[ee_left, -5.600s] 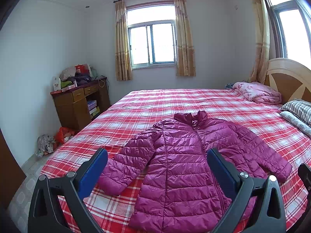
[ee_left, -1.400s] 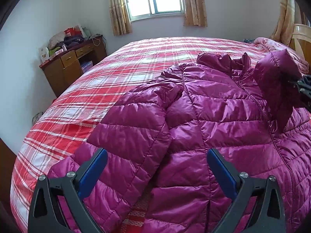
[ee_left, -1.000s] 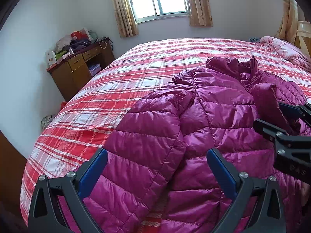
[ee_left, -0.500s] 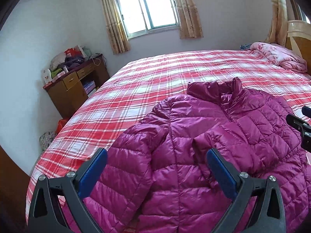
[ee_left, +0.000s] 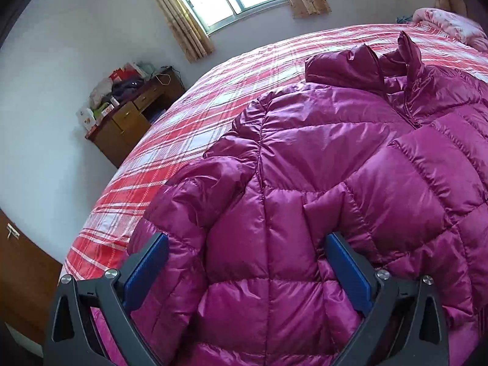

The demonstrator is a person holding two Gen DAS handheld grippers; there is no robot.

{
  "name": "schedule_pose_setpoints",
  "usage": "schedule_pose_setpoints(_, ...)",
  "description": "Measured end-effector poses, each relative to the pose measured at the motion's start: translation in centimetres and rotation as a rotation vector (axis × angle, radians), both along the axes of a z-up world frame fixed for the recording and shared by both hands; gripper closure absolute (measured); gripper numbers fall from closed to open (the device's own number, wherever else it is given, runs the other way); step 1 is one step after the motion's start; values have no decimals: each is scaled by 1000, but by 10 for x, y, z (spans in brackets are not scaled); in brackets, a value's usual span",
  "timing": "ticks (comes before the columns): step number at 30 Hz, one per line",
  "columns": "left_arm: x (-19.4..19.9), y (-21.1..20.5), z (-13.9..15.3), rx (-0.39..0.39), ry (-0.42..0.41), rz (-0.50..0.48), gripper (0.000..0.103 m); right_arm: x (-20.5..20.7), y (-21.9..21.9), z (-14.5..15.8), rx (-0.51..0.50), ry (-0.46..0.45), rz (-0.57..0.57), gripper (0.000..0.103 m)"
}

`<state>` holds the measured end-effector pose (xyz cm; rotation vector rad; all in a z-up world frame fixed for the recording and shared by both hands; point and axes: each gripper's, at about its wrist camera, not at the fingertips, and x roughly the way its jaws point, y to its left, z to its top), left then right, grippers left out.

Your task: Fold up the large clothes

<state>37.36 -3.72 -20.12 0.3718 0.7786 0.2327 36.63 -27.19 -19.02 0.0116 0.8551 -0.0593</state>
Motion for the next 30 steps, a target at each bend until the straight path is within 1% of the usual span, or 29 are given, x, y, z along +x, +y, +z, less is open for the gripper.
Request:
schedule_pose_setpoints(5,3,10,-6,-57,14,3,1,0,7,-3,-56,32,18,63)
schedule_pose_setpoints(8,5,13,-8,-68,16,3,1,2,7,2,-82,57,40,63)
schedule_pose_setpoints(9,5,11,-9,-69,16,3,1,1,3,8,-69,53,27,64)
schedule_pose_setpoints(10,5,11,-10,-71,15,5,1,-3,1,16,-47,29,2,63)
schedule_pose_setpoints(11,6,11,-11,-72,15,6,1,-9,-1,27,-22,-16,-23,63)
schedule_pose_setpoints(12,6,10,-11,-71,15,6,1,-12,2,35,-12,-47,-34,56)
schedule_pose_setpoints(13,6,10,-12,-71,15,6,1,-14,7,40,-15,-66,-33,43)
schedule_pose_setpoints(15,6,10,-11,-72,15,6,1,-12,20,41,-38,-69,-14,30)
schedule_pose_setpoints(17,6,11,-12,-77,16,6,1,-6,31,33,-49,-50,5,30)
schedule_pose_setpoints(21,7,12,-12,-86,18,5,1,9,38,7,-40,28,6,30)
schedule_pose_setpoints(23,8,12,-13,-92,20,3,1,8,39,-4,-53,29,4,29)
schedule_pose_setpoints(26,7,14,-12,-94,20,2,1,10,38,-5,-63,39,3,29)
schedule_pose_setpoints(30,7,14,-11,-94,20,2,1,11,45,-5,-100,54,5,28)
